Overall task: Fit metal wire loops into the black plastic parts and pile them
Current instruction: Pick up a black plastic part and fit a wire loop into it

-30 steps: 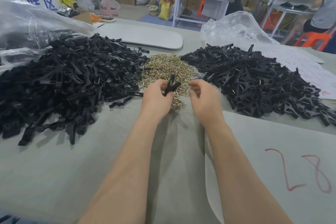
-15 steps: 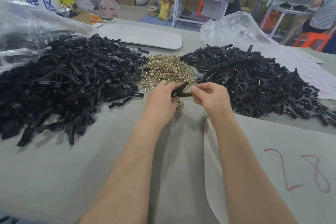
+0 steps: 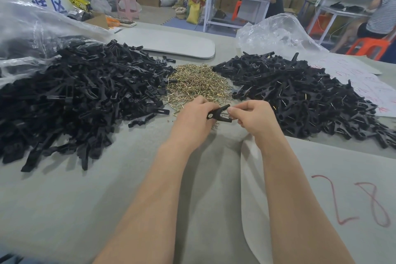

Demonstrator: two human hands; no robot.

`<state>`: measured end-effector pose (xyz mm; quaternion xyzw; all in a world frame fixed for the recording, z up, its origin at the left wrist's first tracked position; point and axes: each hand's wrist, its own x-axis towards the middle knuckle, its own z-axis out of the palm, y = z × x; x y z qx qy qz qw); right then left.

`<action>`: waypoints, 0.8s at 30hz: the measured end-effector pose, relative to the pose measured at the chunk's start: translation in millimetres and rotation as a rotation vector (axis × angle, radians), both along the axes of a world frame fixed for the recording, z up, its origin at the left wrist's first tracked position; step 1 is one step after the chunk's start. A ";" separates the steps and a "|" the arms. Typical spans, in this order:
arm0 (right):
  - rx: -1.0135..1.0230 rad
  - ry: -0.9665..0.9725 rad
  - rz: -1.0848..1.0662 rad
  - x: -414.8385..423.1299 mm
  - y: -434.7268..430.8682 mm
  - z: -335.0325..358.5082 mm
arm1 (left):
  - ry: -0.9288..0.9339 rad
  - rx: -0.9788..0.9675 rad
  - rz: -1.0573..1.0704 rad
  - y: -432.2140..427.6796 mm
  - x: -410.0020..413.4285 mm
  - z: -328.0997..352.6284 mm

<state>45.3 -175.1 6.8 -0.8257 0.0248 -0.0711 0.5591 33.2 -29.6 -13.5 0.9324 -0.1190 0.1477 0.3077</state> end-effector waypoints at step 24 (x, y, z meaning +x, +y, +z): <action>0.665 0.533 0.439 -9.8 -11.1 3.9 | 0.075 -0.452 -0.197 4.9 -10.7 17.0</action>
